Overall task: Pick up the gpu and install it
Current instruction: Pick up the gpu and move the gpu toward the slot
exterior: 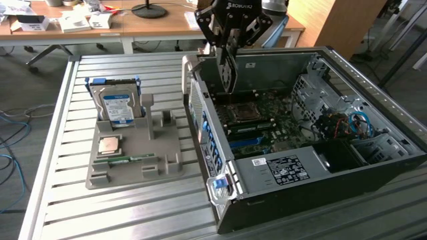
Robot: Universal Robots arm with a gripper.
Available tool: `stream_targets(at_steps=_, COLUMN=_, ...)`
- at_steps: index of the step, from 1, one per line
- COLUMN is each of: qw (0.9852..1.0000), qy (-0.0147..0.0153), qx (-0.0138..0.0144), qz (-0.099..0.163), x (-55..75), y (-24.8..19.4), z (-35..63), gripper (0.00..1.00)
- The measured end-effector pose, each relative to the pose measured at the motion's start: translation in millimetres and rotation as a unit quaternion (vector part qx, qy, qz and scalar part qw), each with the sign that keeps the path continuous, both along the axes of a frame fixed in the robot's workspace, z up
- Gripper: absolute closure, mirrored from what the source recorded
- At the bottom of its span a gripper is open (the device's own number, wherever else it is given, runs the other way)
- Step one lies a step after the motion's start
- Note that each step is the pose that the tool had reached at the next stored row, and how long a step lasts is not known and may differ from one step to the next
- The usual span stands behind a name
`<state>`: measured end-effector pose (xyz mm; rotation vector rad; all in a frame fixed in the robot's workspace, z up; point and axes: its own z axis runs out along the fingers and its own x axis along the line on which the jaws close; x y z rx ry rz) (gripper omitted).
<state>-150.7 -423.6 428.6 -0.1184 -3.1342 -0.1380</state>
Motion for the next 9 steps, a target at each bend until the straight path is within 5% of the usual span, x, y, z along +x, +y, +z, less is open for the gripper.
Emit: stream_targets(at_steps=9, qw=1.0000, qy=0.0012, qx=0.0026, qz=0.000, x=27.6, y=0.0, z=-0.1, gripper=0.74)
